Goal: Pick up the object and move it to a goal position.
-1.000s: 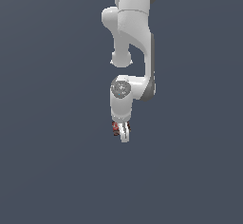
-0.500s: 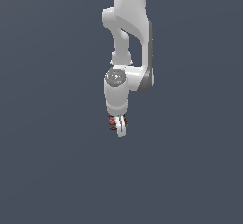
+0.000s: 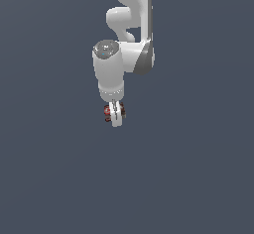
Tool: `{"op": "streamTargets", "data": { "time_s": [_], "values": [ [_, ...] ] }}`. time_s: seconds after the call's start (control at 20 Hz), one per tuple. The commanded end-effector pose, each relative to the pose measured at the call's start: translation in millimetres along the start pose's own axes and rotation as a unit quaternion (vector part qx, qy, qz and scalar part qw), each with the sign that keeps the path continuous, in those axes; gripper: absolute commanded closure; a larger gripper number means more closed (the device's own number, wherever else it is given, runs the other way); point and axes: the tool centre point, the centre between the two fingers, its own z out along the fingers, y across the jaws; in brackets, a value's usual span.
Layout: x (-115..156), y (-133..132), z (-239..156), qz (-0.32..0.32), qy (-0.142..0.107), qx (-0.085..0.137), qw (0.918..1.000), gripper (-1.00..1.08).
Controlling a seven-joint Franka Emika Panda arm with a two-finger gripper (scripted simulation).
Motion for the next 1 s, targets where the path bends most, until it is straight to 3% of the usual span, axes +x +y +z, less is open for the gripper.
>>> {"op": "streamTargets", "data": {
  "time_s": [0.0, 0.95],
  "values": [
    [9, 9, -28, 0.000, 0.000, 0.000, 1.0000, 1.08],
    [81, 71, -240, 0.001, 0.002, -0.001, 1.0000, 1.08]
  ]
}}
